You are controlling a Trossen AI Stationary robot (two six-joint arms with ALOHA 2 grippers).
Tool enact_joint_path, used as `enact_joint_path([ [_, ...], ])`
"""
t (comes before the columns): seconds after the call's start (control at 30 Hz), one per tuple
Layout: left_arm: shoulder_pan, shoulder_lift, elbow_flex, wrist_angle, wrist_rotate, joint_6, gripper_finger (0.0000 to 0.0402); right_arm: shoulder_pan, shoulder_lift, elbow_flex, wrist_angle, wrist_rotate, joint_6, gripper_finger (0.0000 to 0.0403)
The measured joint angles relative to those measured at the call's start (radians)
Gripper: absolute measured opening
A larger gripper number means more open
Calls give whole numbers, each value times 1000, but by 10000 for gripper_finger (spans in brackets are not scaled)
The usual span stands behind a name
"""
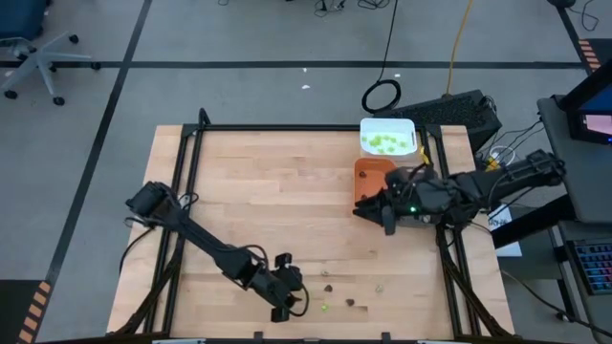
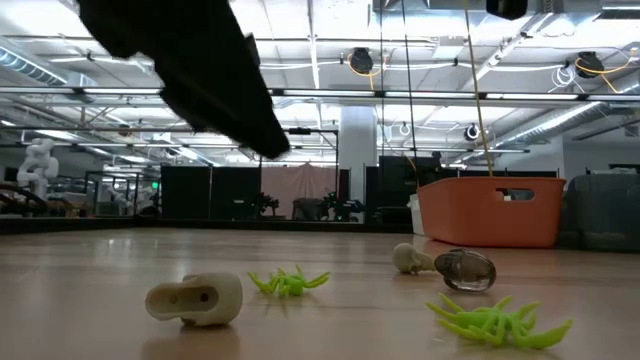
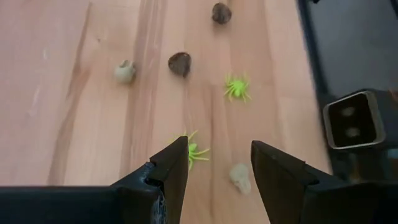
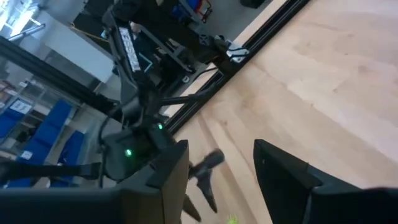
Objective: Sort Halloween decoration
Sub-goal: Put the green spider toy into the white bin
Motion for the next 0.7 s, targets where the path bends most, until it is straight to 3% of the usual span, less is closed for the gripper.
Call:
enact_joint_path([
  [0.23, 0, 64, 7, 11, -10, 2, 176, 61, 6, 0, 0, 77, 29, 167],
  [0.7, -4, 104, 8, 12, -53, 54, 175, 70, 7, 0, -5, 81, 27, 167],
])
